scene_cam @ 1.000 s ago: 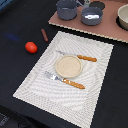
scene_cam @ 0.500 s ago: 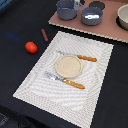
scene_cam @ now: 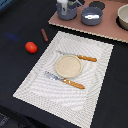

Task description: Place the fish, sausage, and tomato into the frying pan.

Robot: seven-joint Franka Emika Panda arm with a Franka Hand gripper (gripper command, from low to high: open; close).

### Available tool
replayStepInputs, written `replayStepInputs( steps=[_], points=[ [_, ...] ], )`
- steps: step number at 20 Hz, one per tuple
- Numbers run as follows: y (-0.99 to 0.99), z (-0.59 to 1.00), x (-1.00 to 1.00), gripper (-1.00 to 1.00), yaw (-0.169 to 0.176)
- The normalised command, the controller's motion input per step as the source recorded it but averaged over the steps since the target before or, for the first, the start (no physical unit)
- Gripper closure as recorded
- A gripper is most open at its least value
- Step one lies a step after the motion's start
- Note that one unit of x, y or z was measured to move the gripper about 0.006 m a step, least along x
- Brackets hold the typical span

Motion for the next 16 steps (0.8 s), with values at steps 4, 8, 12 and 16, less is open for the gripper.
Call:
replayStepInputs(
  steps=[4,8,12,16],
  points=[
    [-0.64,-0.38,-0.78,-1.0,-0.057],
    [-0.64,-0.45,-0.78,-1.0,-0.056],
    [-0.62,-0.51,-0.79,-1.0,-0.064],
    [-0.52,-0.64,-0.8,-1.0,-0.077]
  ],
)
